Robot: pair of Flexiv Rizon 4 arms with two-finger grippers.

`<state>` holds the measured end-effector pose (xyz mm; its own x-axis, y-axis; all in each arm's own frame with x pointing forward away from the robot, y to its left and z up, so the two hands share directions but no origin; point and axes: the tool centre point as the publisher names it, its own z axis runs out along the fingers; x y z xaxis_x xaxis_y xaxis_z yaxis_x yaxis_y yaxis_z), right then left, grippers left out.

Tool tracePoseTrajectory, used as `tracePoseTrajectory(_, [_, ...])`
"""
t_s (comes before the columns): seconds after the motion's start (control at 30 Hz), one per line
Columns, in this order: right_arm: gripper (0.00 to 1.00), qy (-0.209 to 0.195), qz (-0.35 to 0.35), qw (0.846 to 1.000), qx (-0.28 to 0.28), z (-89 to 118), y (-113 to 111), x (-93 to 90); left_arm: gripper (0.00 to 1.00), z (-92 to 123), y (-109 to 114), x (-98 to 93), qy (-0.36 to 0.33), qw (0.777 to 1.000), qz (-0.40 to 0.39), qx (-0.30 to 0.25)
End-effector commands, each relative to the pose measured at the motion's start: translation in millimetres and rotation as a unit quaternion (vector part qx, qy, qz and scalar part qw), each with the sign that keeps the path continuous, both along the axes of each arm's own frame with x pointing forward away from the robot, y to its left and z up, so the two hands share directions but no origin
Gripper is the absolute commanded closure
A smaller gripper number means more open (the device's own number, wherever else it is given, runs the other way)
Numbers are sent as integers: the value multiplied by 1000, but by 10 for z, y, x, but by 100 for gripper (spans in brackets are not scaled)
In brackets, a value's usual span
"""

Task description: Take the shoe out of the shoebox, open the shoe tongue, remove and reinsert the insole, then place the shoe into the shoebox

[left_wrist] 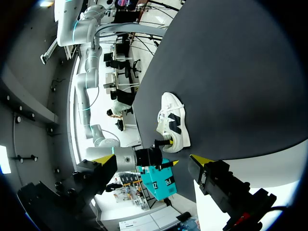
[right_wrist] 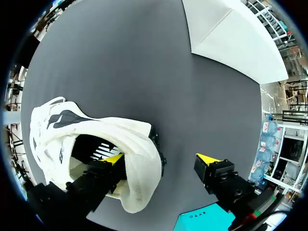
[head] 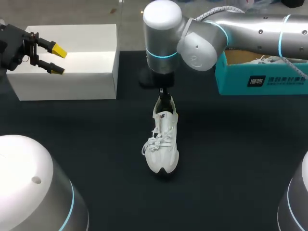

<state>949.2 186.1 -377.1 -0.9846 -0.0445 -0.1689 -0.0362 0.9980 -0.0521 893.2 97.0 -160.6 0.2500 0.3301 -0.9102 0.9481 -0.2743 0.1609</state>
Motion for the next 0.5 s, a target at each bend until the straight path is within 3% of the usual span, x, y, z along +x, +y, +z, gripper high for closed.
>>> tracePoseTrajectory(0.03, [19, 3, -9, 1000, -7, -87, 22, 34, 0, 3, 5, -4, -1, 1000, 0, 1])
tracePoseTrajectory(0.1, [35, 4, -17, 1000, -12, -110, -2, 37, 0, 3, 5, -4, -1, 1000, 0, 1])
tracePoseTrajectory(0.3, [62, 4, -31, 999, -19, -129, -51, 39, 0, 3, 5, -4, -1, 1000, 0, 1])
tracePoseTrajectory(0.37, [95, 3, -33, 999, -20, -110, -71, 25, 0, 3, 5, -4, -1, 1000, 0, 1])
tracePoseTrajectory(0.4, [100, 3, -34, 999, -21, -98, -75, 14, 0, 3, 5, -4, -1, 1000, 0, 1])
tracePoseTrajectory(0.5, [100, 3, -43, 999, -32, -38, -92, -32, 0, 3, 5, -4, -1, 1000, 0, 1])
